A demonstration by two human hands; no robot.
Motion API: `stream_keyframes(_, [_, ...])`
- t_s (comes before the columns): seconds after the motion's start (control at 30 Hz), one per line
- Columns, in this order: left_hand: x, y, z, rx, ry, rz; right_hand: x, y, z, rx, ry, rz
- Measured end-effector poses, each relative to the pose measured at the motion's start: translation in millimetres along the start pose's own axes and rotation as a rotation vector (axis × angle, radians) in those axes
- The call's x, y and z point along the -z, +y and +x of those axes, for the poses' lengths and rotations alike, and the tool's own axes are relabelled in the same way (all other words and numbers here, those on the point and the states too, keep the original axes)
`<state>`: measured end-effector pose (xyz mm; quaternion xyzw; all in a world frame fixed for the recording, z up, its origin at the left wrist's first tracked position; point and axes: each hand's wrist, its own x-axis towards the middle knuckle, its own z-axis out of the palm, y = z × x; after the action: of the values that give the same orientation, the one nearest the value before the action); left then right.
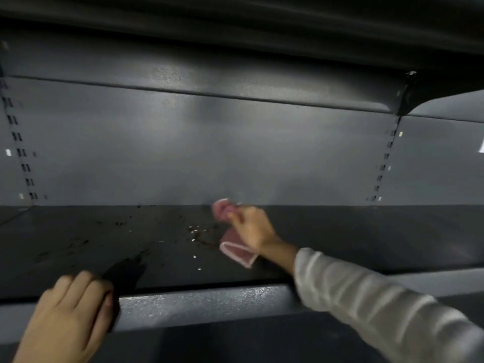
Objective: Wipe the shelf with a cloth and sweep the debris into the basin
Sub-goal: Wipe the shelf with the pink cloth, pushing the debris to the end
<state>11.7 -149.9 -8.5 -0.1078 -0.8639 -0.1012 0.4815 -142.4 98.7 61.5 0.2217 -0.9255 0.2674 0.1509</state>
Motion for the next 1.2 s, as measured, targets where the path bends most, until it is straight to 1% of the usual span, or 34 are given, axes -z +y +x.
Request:
stream_keyframes(0.07, [3,-2,7,-0.004,-0.013,0.073,25,37,9,-0.114,0.091,-0.009])
stream_keyframes(0.13, [8,-6,12,-0.047,0.000,0.122,51,86,9,-0.272,0.132,-0.059])
stream_keyframes(0.2, [8,-4,14,-0.072,0.020,0.187,61,134,7,-0.422,0.059,-0.136])
stream_keyframes(0.27, [5,-1,12,-0.084,-0.001,0.209,56,155,8,-0.494,-0.117,-0.242])
stream_keyframes(0.3, [5,-1,12,-0.079,-0.013,0.227,48,154,13,-0.471,-0.158,-0.273])
stream_keyframes(0.33, [4,-2,12,-0.074,-0.020,0.241,37,146,19,-0.447,-0.176,-0.249])
stream_keyframes(0.37, [4,-2,11,-0.072,-0.025,0.249,23,131,25,-0.383,-0.193,-0.222])
stream_keyframes(0.4, [4,-2,11,-0.068,-0.028,0.254,7,110,31,-0.301,-0.203,-0.198])
stream_keyframes(0.5, [2,-1,11,-0.053,-0.034,0.276,-43,34,50,-0.015,-0.309,-0.115])
stream_keyframes(0.53, [1,-1,10,-0.058,-0.028,0.284,-56,6,52,0.051,-0.324,-0.096])
stream_keyframes(0.63, [3,-1,10,-0.045,-0.043,0.269,-78,-57,50,0.147,-0.325,0.040])
stream_keyframes(0.73, [6,-4,10,-0.062,-0.057,0.253,-72,-73,43,0.178,-0.270,0.110])
stream_keyframes(0.8, [11,-12,8,-0.046,-0.067,0.223,-49,-60,39,0.195,-0.213,0.222])
stream_keyframes(0.83, [14,-17,7,-0.033,-0.074,0.213,-34,-47,37,0.175,-0.177,0.283])
stream_keyframes(0.87, [18,-23,5,-0.023,-0.083,0.206,-15,-28,36,0.116,-0.115,0.299])
stream_keyframes(0.97, [27,-43,-2,-0.049,-0.100,0.204,42,45,11,-0.178,0.031,0.197])
stream_keyframes(1.03, [31,-56,-3,-0.095,-0.093,0.195,64,75,-16,-0.366,0.057,0.146])
stream_keyframes(1.07, [33,-61,-2,-0.114,-0.086,0.187,63,81,-29,-0.418,0.058,0.140])
stream_keyframes(1.1, [34,-66,-1,-0.128,-0.076,0.184,55,90,-38,-0.443,0.101,0.130])
stream_keyframes(1.13, [34,-70,-1,-0.136,-0.064,0.188,49,78,-46,-0.495,0.052,0.149])
stream_keyframes(1.17, [34,-73,0,-0.144,-0.051,0.194,39,67,-49,-0.339,0.033,0.035])
stream_keyframes(1.2, [34,-76,0,-0.156,-0.035,0.196,28,55,-48,-0.337,0.152,-0.124])
